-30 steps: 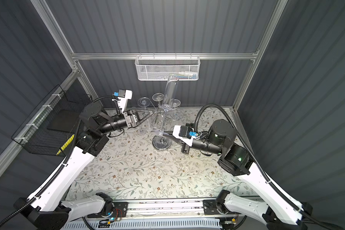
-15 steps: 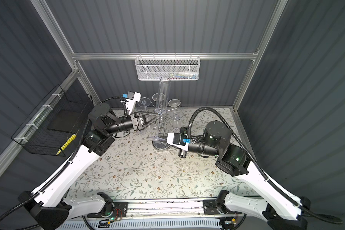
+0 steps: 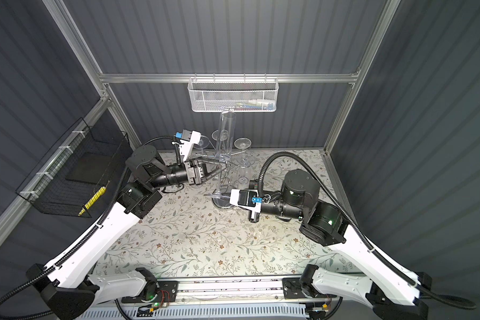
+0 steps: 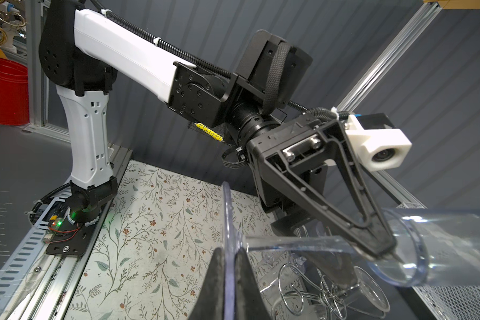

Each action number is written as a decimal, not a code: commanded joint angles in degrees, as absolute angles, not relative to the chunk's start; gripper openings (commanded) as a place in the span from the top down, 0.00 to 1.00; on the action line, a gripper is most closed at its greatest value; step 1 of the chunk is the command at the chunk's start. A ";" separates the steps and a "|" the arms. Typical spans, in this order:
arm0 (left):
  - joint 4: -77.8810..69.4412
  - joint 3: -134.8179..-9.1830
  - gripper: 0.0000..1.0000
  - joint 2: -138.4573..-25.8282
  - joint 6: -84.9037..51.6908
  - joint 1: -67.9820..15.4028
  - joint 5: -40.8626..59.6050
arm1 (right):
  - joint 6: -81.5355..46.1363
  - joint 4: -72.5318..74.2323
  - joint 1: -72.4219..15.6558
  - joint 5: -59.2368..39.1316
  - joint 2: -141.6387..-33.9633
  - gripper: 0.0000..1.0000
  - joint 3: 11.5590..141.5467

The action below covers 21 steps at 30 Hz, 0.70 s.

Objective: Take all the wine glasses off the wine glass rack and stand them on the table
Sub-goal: 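Hold the glass out with the right gripper while the left gripper closes on its stem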

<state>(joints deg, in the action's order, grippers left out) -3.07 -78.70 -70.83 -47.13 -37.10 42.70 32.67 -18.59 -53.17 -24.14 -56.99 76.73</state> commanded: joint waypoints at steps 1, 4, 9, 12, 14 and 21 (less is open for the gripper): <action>-4.05 -80.13 0.24 -71.37 -46.68 -38.12 43.51 | 34.17 -18.22 -53.53 -23.84 -55.81 1.00 77.70; -3.88 -80.06 0.29 -71.48 -46.50 -38.71 43.78 | 34.45 -18.42 -53.61 -23.33 -55.55 1.00 77.43; -3.02 -79.89 0.42 -71.65 -46.50 -39.76 44.29 | 35.36 -18.12 -53.61 -21.86 -54.69 1.00 76.83; -2.46 -79.81 0.50 -71.57 -46.49 -40.32 44.37 | 36.43 -18.57 -53.61 -20.67 -54.24 1.00 76.56; -2.46 -79.71 0.53 -71.54 -46.49 -40.65 44.38 | 37.44 -19.23 -53.61 -19.89 -54.23 1.00 76.50; -2.89 -79.46 0.64 -72.29 -47.24 -42.02 45.38 | 39.96 -20.03 -53.79 -16.49 -54.15 1.00 75.92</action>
